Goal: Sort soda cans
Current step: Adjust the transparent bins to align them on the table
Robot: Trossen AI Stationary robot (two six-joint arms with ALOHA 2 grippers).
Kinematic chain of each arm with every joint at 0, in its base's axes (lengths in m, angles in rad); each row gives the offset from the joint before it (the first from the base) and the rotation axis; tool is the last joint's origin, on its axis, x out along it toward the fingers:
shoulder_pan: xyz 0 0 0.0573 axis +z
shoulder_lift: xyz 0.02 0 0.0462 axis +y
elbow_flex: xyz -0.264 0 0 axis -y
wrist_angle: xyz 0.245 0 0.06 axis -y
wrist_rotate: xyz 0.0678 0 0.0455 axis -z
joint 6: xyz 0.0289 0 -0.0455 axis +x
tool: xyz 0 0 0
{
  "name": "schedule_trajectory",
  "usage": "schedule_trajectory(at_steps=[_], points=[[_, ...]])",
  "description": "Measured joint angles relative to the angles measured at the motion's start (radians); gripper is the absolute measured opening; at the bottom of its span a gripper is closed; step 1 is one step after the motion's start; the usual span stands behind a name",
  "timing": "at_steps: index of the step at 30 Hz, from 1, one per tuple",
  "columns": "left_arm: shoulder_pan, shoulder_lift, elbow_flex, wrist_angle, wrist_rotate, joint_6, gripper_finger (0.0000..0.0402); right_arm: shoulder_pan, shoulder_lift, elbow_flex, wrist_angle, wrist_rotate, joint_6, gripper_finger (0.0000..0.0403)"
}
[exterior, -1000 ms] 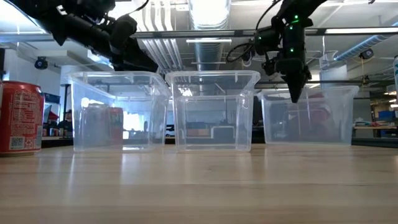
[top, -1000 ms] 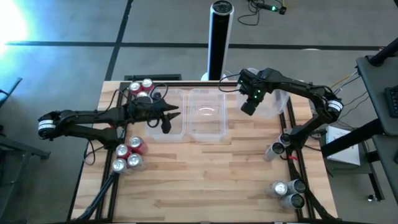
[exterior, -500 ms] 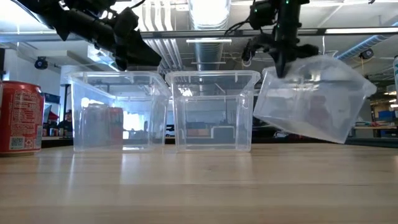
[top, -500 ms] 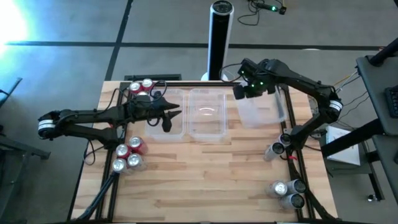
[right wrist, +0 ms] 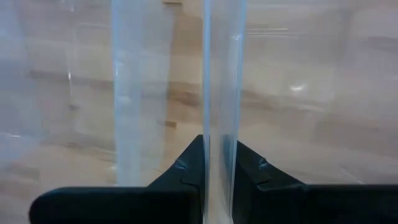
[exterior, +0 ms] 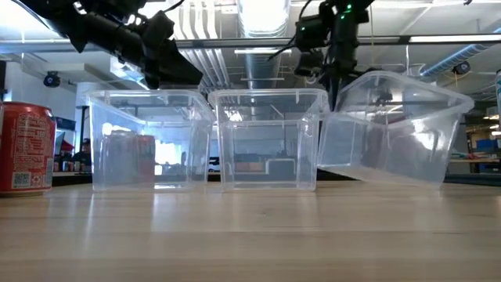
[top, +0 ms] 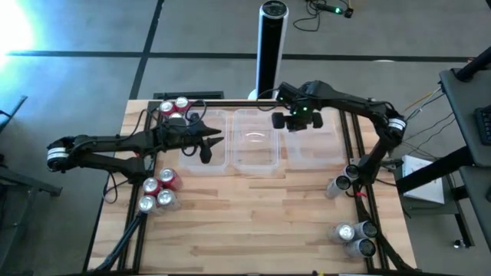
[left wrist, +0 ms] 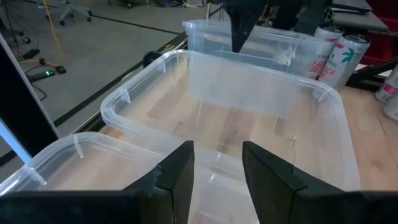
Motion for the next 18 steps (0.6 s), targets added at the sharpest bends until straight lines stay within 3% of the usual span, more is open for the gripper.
schedule_trajectory(at_steps=[8, 18], points=[[0.0, 0.0, -0.007, -0.002, 0.0, 0.001, 0.0121, -0.002, 0.039, 0.001, 0.006, 0.004, 0.021, 0.0043], [0.0, 0.0, -0.007, 0.003, 0.0, 0.001, 0.0121, -0.004, -0.029, 0.002, 0.03, 0.003, 0.012, 0.0145]])
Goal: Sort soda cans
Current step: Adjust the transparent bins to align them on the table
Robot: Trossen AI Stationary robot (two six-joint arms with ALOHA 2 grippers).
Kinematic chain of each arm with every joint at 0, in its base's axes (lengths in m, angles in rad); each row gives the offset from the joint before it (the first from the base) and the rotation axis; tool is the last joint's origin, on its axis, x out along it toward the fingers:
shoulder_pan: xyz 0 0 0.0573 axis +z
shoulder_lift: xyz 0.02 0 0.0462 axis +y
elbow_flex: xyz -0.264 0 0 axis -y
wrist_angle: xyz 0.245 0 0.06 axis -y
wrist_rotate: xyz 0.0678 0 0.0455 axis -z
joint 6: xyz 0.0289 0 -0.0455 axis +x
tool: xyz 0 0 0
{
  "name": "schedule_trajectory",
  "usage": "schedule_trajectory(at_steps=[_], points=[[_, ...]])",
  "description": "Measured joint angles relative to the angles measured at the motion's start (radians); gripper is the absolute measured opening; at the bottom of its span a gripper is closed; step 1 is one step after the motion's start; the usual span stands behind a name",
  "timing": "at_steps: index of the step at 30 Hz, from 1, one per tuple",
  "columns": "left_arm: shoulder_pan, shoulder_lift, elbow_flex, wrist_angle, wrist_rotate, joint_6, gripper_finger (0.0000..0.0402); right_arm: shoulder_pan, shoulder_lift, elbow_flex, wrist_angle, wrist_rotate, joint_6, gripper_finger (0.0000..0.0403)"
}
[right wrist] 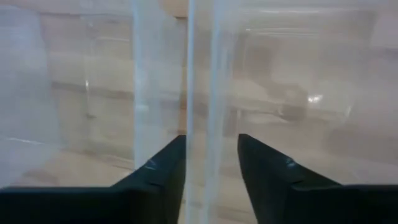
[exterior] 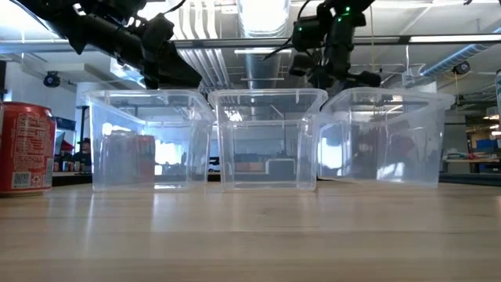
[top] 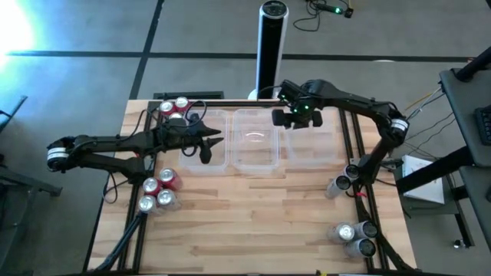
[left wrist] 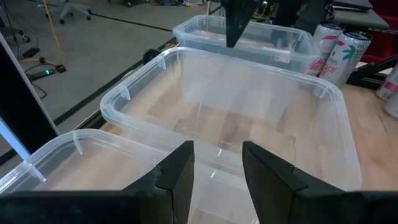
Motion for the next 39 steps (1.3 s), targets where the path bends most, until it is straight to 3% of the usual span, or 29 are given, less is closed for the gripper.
schedule_trajectory(at_steps=[9, 16, 24, 35, 39], points=[[0.0, 0.0, 0.0, 0.005, 0.0, 0.0, 0.0121, -0.025, -0.115, 0.001, 0.007, 0.04, -0.072, 0.0203], [0.0, 0.0, 0.0, 0.017, 0.0, 0.0, 0.0121, -0.122, -0.162, -0.002, -0.276, 0.368, -0.154, 0.0207], [0.0, 0.001, 0.0, 0.019, 0.0, 0.0, 0.0121, -0.136, -0.168, -0.045, -0.271, 0.339, -0.297, 0.0206], [0.0, 0.002, 0.0, 0.019, 0.0, 0.0, 0.0121, -0.173, -0.184, -0.226, -0.246, 0.337, -0.27, 0.021], [0.0, 0.002, 0.0, 0.019, 0.0, 0.0, 0.0121, -0.173, -0.184, -0.258, -0.215, 0.284, -0.288, 0.0212]])
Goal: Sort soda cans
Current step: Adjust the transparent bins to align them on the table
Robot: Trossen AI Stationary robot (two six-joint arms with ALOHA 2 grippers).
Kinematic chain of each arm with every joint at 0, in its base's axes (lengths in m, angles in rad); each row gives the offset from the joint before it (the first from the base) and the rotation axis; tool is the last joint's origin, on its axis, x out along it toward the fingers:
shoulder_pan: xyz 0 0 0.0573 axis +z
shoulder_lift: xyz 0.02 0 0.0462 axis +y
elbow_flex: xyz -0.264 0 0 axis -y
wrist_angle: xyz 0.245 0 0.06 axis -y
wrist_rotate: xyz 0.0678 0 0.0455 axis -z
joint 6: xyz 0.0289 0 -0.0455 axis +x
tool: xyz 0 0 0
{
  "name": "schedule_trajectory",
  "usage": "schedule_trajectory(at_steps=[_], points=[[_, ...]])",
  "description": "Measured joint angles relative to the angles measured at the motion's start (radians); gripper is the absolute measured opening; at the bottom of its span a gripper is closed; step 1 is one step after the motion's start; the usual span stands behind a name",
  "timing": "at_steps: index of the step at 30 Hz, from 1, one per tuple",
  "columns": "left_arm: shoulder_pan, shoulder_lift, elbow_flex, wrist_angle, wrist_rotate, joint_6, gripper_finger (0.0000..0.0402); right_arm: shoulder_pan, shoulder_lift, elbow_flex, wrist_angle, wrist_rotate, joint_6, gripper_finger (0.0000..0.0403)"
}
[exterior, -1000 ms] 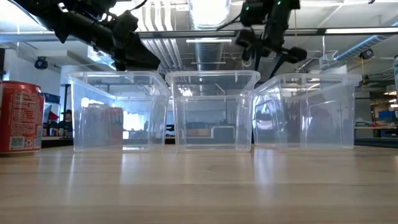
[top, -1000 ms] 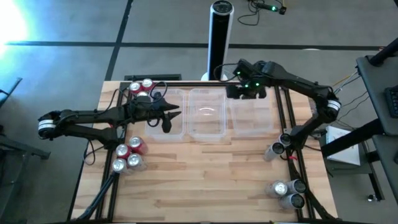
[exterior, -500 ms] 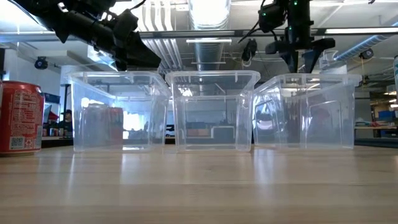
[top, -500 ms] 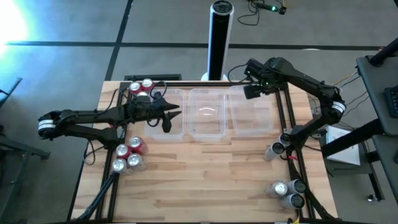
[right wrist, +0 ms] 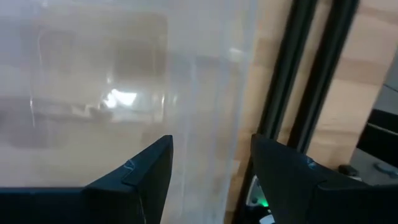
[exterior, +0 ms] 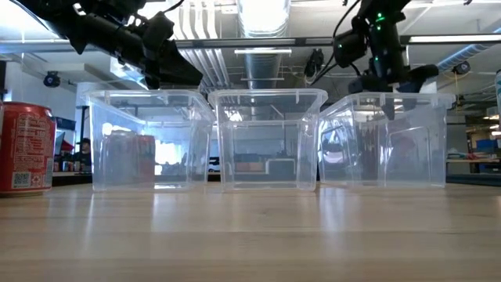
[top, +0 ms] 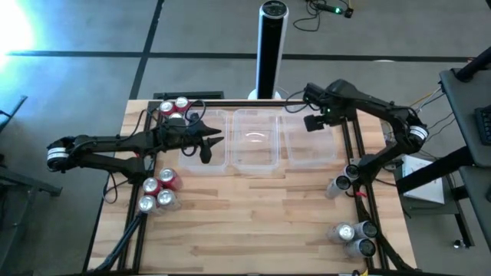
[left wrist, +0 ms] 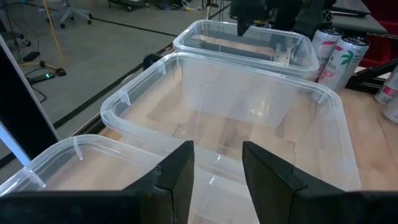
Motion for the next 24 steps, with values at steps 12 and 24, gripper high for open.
schedule_trajectory(at_steps=[12, 24], points=[[0.0, 0.0, 0.0, 0.0, 0.0, 0.0, 0.0121, 0.039, -0.009, -0.037, 0.008, -0.092, 0.018, 0.0205], [0.0, 0.0, 0.0, -0.001, 0.0, 0.0, 0.0121, 0.064, -0.076, -0.036, 0.007, -0.105, 0.053, 0.0204]])
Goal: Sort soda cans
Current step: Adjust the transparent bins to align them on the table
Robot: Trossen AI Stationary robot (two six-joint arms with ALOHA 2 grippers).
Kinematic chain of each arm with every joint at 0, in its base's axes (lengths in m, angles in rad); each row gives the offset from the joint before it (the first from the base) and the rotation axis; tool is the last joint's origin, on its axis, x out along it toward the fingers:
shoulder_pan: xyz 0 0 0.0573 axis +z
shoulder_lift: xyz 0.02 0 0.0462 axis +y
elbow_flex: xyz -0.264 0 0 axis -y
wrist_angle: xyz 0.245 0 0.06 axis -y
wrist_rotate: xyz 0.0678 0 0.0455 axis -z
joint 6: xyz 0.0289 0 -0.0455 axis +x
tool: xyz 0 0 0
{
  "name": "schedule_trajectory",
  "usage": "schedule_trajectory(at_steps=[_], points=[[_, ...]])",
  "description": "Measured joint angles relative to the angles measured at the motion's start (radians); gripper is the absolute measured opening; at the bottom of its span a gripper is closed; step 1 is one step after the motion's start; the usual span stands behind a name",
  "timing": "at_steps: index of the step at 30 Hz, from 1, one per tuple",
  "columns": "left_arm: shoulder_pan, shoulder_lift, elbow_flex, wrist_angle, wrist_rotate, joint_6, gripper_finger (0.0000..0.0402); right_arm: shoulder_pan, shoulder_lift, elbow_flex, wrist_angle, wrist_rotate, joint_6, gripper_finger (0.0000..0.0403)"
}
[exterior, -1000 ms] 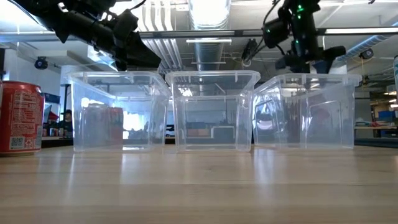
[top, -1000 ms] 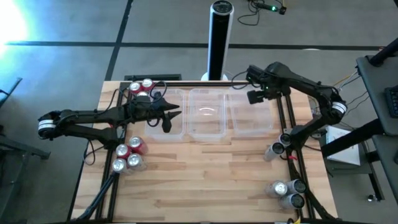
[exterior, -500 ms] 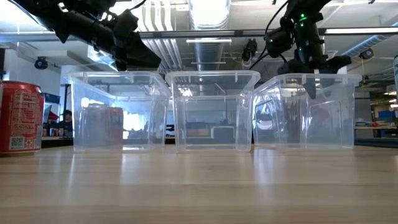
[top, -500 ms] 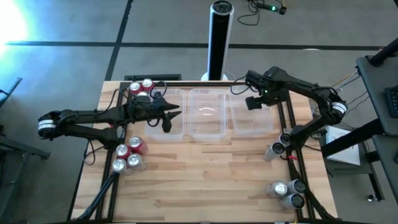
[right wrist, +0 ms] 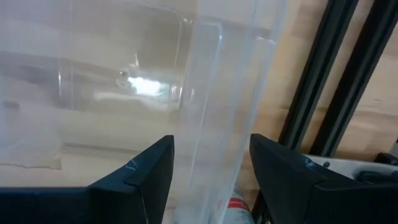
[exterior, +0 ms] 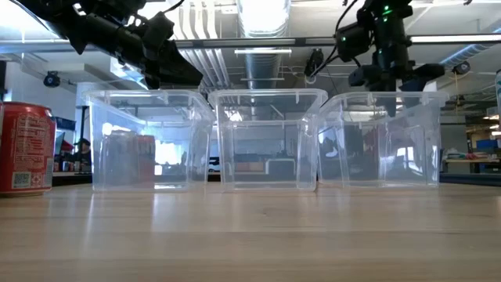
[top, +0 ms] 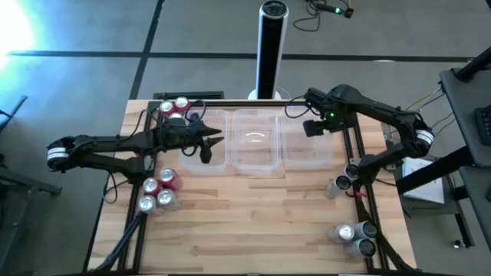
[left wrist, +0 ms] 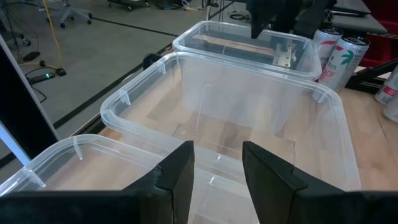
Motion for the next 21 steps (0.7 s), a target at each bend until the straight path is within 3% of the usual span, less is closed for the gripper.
schedule_trajectory(at_steps=[5, 9, 16, 21], points=[[0.0, 0.0, 0.0, -0.005, 0.0, 0.0, 0.0121, 0.015, -0.062, 0.049, 0.001, 0.081, -0.001, 0.0203], [0.0, 0.0, 0.0, -0.046, 0.0, 0.003, 0.0121, 0.11, -0.11, 0.063, 0.073, 0.143, -0.035, 0.0203], [0.0, -0.002, 0.017, -0.218, 0.0, 0.042, 0.0121, 0.257, -0.046, 0.027, 0.135, 0.147, 0.036, 0.0203], [-0.004, -0.005, 0.027, -0.299, 0.006, 0.025, 0.0121, 0.321, 0.025, 0.023, 0.123, 0.052, 0.172, 0.0203]])
